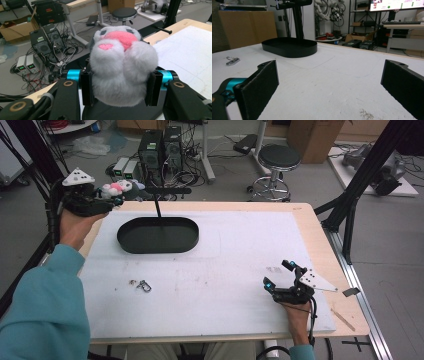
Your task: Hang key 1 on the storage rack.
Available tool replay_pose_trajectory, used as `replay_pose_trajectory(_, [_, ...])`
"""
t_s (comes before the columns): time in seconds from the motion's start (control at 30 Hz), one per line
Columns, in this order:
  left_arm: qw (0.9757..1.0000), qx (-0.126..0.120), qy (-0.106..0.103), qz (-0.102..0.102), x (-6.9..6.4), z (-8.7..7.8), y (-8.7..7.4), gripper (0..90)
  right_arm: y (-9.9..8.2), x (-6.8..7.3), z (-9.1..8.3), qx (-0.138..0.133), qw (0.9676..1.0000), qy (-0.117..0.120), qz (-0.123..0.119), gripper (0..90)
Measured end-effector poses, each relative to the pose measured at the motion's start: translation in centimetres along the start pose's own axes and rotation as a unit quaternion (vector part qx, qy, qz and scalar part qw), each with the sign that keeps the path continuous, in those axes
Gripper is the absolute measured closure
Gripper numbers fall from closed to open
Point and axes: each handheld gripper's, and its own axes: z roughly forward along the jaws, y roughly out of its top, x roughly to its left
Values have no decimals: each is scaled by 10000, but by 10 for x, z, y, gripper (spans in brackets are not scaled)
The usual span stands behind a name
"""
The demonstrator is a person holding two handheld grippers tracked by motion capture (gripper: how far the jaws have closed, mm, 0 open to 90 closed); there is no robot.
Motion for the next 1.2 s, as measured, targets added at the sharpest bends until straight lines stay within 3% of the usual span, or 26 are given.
replay_pose_trajectory(0.27, [10000,23,51,29,-3,5,1,532,0,2,0,27,10000,-55,-22,7])
replay_pose_trajectory(0.6, [9998,-71,138,-116,-5,11,-1,532,-1,1,0,19,10000,-70,-10,7])
replay_pose_trajectory(0.77, [9997,17,218,-120,-8,14,-2,531,-1,1,0,21,10000,-67,-7,6])
replay_pose_trajectory(1.2, [9994,115,194,-258,-6,5,-28,531,-1,1,0,24,10000,-57,-11,7])
